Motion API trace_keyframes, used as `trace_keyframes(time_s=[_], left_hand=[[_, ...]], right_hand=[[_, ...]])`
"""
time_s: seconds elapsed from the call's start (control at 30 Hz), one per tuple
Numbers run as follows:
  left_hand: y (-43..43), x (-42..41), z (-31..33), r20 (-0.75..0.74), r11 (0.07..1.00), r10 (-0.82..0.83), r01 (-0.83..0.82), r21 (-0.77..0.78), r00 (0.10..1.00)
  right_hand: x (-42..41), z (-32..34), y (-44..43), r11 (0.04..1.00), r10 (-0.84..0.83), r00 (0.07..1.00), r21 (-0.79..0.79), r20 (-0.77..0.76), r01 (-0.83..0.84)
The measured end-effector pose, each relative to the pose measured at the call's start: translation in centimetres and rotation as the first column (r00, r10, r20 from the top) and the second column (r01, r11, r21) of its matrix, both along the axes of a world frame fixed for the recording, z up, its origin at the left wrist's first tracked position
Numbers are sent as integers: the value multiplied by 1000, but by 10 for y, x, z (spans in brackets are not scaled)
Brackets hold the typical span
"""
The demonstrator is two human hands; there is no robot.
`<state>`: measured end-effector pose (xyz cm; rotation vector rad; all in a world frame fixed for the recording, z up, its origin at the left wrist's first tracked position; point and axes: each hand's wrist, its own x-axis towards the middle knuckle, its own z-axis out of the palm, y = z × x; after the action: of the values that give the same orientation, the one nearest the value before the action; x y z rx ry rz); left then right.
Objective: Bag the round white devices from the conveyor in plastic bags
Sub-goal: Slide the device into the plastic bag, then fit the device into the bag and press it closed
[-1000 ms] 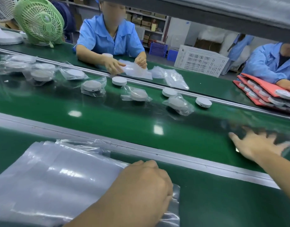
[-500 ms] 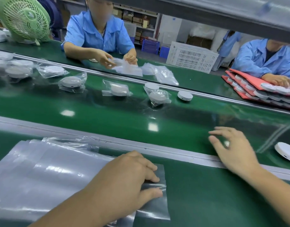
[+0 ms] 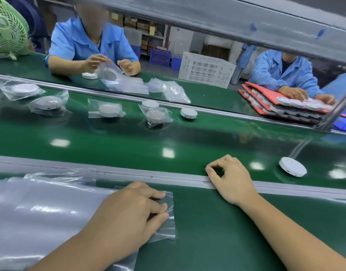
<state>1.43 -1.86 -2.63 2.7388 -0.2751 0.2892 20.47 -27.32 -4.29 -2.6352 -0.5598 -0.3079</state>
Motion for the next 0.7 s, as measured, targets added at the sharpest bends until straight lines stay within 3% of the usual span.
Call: trace_keyframes(time_s=[0.43, 0.57, 0.63, 0.7], left_hand=[[0, 2, -8, 50, 999, 17, -16, -36, 999], [-1, 5, -8, 50, 999, 32, -31, -25, 998], [-1, 5, -8, 44, 998, 33, -31, -49, 998], [-1, 5, -8, 58, 995, 37, -32, -97, 998]], right_hand=[[-4, 4, 2, 994, -107, 994, -17, 35, 107], [2, -1, 0, 993, -114, 979, 11, 167, 114], [10, 1, -11, 958, -287, 928, 58, 238, 281], [27, 9, -38, 853, -494, 852, -97, 174, 514]])
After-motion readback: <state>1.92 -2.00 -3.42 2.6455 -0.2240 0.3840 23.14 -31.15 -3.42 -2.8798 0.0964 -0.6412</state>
